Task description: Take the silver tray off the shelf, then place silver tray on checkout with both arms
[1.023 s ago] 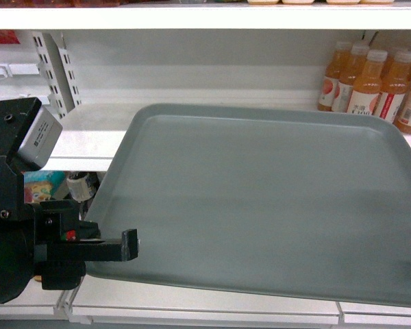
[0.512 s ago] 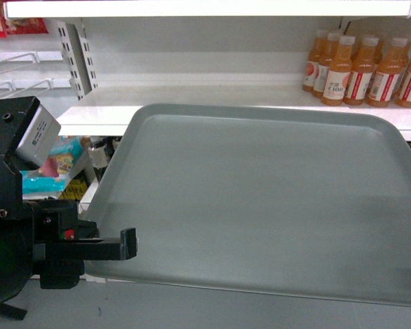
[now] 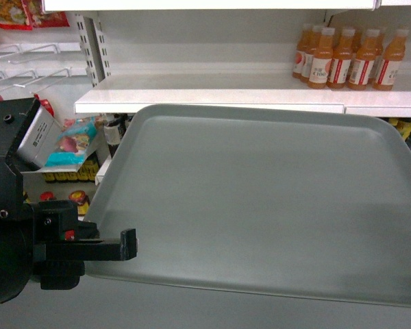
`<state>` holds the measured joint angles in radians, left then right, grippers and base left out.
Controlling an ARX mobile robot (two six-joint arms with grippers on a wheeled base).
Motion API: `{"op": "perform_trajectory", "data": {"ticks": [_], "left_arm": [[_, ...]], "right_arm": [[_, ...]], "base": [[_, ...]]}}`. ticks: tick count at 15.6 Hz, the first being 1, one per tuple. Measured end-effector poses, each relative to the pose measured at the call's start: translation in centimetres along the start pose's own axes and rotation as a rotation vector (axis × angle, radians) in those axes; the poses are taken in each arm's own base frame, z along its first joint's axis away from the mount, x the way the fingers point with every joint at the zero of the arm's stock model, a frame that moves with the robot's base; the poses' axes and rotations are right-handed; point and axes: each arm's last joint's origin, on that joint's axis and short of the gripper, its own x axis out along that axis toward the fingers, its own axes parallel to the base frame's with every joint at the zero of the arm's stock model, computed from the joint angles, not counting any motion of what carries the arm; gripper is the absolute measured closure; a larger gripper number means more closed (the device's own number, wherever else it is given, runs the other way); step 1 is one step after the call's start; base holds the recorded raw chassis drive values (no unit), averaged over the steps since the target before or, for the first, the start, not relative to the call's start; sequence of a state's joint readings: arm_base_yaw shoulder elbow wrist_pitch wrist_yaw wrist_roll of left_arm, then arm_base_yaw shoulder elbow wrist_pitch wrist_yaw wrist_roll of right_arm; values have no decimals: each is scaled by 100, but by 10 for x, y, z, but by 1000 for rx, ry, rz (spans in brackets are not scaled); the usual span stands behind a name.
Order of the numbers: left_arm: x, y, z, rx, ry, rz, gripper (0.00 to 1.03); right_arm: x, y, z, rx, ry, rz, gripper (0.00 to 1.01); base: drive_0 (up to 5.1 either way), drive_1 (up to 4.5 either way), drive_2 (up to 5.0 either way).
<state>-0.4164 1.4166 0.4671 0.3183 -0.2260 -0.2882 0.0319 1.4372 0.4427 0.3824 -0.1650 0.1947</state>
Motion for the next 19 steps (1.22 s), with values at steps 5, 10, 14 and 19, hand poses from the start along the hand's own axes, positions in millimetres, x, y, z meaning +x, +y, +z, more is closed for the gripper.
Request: {"op": "perform_trajectory", "data": {"ticks": [5,10,14,19], "left_arm": [[0,0,0,0,-1,1,100],[0,0,0,-1,-5,-1,100],[0,0,1,-2,-8,-1,100],[0,0,0,-1,-5,0,100]], "right_arm": [[0,0,0,0,0,0,99],[0,0,1,-1,-5,2,99],[0,0,1,-2,-8,2,99],[0,0,1,-1,-7,2,99]], "base": [[11,-412,434],[14,-408,437],[13,-408,434],[10,-410,430]]}}
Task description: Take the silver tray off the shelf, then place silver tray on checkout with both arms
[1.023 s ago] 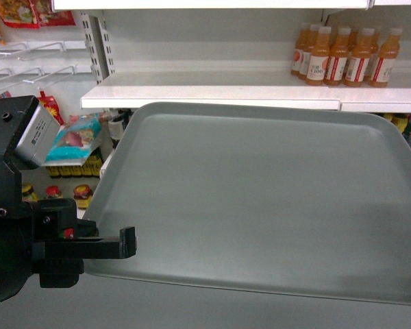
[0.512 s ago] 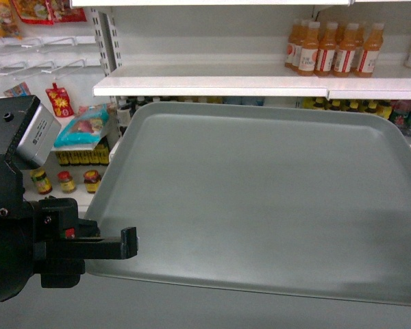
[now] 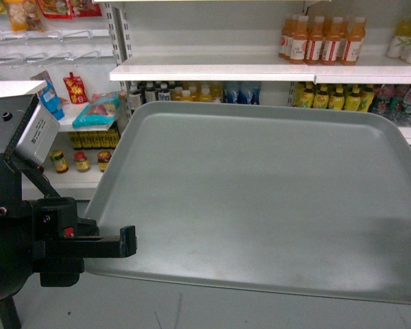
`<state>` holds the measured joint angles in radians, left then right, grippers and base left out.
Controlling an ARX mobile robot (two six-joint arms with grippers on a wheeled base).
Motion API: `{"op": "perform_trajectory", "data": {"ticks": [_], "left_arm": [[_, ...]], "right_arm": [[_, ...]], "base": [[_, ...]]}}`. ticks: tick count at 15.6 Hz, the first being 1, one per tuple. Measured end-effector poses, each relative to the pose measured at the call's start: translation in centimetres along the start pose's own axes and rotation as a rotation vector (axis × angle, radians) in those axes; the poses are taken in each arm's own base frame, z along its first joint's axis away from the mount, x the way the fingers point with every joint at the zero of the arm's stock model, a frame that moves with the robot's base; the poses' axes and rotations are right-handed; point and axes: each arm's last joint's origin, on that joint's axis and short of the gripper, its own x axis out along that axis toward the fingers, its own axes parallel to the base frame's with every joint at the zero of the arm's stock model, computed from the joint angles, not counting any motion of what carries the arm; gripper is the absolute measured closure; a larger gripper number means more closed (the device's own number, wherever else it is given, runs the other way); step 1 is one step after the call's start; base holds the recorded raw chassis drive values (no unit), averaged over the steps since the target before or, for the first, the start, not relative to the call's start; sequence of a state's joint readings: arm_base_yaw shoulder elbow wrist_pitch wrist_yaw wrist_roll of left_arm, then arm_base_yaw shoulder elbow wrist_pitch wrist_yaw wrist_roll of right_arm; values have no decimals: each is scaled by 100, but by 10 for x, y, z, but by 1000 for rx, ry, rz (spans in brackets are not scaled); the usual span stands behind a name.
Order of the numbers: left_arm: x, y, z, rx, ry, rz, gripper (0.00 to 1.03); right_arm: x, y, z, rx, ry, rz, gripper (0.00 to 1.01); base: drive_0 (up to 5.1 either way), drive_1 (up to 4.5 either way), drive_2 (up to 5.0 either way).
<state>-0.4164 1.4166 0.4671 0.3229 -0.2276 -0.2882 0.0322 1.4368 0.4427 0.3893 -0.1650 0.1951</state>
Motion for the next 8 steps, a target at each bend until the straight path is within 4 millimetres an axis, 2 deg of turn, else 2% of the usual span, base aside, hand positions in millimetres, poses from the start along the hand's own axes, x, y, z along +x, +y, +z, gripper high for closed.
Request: {"op": "perform_trajectory", "data": {"ticks": [8], "left_arm": [[0,0,0,0,0,0,100]], "right_arm": [[0,0,0,1,2,-1,99]], "base": [[10,-410,430]]}}
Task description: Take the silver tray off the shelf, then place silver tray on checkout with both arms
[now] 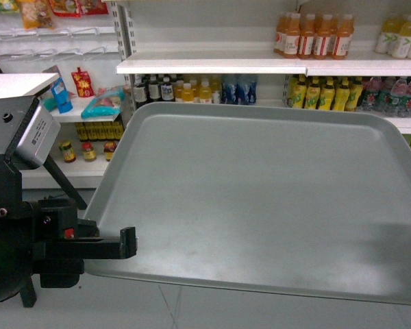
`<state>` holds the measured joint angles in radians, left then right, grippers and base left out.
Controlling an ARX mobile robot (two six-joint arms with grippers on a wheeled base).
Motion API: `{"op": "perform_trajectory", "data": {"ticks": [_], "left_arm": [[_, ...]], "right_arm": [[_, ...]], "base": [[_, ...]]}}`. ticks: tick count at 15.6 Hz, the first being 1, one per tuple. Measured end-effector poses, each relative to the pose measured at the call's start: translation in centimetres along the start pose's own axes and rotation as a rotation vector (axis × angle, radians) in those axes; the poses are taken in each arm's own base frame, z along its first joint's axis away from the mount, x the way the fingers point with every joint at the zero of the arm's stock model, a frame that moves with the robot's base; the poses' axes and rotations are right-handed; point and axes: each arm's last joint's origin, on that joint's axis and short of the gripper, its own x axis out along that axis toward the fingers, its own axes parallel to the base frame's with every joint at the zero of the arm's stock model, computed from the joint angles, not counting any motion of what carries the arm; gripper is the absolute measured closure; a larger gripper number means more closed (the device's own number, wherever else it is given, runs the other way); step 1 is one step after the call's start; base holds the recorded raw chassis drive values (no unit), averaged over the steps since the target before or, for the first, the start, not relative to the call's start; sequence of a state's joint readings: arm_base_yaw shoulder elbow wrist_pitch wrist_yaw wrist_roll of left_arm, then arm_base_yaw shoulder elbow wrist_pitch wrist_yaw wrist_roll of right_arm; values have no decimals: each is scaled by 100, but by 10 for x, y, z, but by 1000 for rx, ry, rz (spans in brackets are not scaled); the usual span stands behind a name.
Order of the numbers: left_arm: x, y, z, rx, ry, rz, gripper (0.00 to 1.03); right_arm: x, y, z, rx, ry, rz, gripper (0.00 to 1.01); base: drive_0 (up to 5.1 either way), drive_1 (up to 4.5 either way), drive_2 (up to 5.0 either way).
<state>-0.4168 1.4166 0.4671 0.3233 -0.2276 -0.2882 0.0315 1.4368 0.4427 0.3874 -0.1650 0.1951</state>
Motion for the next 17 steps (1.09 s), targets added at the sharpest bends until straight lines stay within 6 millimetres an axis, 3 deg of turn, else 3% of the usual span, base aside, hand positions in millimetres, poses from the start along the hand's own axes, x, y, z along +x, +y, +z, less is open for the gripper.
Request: {"op": "perform_trajectory", "data": {"ticks": [9,17], "left_arm": [[0,0,0,0,-2,-2,100],[0,0,0,1,2,1,100]], "right_arm": [[0,0,0,0,2,0,99],[0,0,0,0,2,0,99]], "base": [[10,-410,430],[-486,250,250]]}}
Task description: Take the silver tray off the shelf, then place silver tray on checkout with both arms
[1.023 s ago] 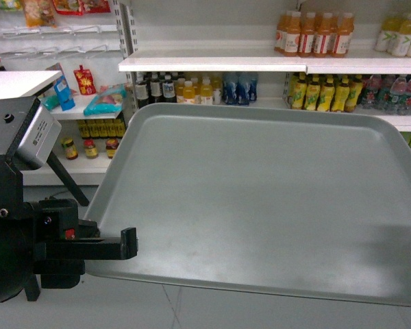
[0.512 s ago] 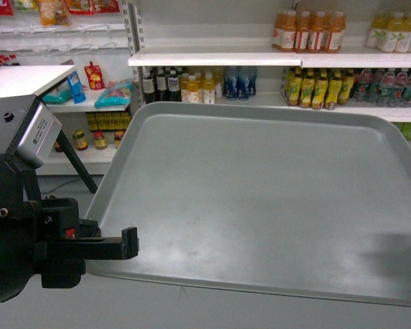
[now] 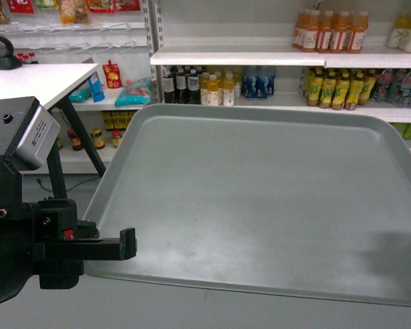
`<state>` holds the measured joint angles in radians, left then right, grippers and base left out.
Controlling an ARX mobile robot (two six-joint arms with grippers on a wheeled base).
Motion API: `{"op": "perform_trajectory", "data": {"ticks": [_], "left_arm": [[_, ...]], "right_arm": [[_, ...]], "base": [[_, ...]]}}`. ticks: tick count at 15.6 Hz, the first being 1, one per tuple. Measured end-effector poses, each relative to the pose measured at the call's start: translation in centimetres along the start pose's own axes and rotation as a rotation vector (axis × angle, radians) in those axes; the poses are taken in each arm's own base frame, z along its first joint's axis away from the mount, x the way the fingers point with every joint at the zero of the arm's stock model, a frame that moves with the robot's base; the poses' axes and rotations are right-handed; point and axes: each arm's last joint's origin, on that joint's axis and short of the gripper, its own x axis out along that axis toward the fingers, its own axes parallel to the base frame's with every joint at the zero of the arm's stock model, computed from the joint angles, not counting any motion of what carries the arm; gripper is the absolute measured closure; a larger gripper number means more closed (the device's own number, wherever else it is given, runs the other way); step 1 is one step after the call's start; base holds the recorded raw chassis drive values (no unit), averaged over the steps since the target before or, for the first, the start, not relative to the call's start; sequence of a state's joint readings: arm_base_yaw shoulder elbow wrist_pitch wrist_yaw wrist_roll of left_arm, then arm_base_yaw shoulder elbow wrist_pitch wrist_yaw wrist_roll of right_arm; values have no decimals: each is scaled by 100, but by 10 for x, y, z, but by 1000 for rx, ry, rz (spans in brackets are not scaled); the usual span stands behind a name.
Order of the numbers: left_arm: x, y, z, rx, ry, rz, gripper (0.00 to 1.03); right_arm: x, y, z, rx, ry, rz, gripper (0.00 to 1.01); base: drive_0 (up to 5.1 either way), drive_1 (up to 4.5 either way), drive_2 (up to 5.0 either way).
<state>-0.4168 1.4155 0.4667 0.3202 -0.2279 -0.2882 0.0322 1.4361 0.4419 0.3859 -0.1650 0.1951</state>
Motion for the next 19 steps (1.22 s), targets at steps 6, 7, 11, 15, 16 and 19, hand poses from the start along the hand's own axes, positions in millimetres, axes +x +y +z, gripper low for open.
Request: {"op": "perform_trajectory", "data": {"ticks": [6,7,11,15,16,19], "left_arm": [[0,0,0,0,-3,-2,100],[0,0,0,1,4,1,100],[0,0,0,-1,-3,-1,100],[0,0,0,0,2,0,100],[0,0,0,1,4,1,100],[0,0,0,0,0,-1,100]], "right_arm": [[0,0,0,0,-4,1,99],[0,0,0,1,3,0,99],[0,0,0,0,-4,1,99],[0,0,-1,4,5,0,99],[0,0,-1,4,6,0,99],[0,0,0,4,4,-1,99]], "base": [[-486,250,250],[-486,250,250],[-486,250,250],[-493,247,247],[-495,245,245],[-495,245,245]]}}
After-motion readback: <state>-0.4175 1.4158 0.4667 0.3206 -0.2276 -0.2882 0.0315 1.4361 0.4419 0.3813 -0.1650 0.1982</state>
